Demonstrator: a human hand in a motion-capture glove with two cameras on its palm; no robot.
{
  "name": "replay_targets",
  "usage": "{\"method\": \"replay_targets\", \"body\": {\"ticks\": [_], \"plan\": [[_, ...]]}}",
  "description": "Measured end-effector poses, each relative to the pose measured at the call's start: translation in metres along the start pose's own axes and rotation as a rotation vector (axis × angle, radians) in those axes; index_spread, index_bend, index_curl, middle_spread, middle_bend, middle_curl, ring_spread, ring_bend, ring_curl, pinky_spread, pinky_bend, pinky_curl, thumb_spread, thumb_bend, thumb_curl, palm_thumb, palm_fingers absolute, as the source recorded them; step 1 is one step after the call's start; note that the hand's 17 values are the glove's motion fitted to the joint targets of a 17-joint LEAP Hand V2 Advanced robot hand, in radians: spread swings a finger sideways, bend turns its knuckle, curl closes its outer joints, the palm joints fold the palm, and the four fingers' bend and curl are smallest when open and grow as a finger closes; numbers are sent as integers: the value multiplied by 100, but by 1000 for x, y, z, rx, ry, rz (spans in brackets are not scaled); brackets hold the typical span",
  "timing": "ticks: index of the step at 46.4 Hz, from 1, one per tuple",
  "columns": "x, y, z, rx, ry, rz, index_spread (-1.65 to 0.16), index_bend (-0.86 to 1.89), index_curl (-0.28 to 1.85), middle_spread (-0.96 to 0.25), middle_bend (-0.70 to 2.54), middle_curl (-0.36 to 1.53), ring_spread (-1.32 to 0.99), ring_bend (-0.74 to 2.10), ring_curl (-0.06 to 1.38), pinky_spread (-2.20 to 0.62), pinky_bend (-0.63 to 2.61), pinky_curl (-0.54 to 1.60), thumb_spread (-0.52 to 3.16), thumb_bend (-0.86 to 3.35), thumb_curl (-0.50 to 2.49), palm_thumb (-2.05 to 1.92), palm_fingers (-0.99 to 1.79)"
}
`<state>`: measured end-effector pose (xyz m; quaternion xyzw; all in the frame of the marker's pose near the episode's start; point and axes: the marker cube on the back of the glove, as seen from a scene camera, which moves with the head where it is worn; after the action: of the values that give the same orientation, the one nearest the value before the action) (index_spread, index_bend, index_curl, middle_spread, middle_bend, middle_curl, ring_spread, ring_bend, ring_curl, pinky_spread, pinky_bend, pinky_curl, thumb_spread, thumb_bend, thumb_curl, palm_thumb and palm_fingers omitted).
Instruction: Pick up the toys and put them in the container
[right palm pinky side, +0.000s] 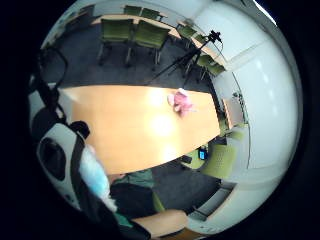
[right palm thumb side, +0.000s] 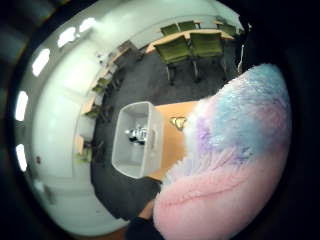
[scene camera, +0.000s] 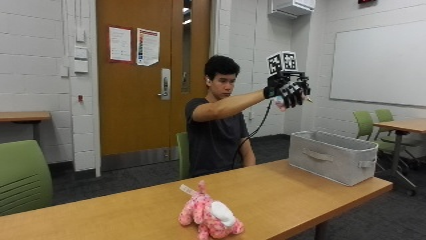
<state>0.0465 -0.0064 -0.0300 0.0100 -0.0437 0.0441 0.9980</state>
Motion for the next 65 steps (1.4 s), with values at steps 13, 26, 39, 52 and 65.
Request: {"method": "replay_targets", "body": {"ticks": [13, 26, 39, 52, 65], "plan": [[-113, -38, 23, -47, -113, -257, -36, 9, 3, -50, 63, 67, -42, 119, 49, -46, 91, 36, 68, 14, 86, 71, 102], [-218, -23, 39, -57, -201, -474, -38, 12, -1, -50, 59, 70, -42, 118, 48, -46, 88, 36, 68, 11, 92, 72, 104], [-229, -32, 73, -187, -2, -323, -38, 6, -2, -49, 50, 71, -43, 116, 47, -43, 93, 39, 77, 1, 92, 60, 90], [-186, -33, 68, -168, -99, -476, -28, 12, 9, -7, 13, 49, -11, 59, 27, -11, 124, 43, 96, -10, 55, -9, -19], [-133, -1, 52, -137, -98, -567, -29, 13, 15, -2, 17, 43, -6, 49, 24, -4, 111, 37, 97, -9, 40, -11, -14]]}}
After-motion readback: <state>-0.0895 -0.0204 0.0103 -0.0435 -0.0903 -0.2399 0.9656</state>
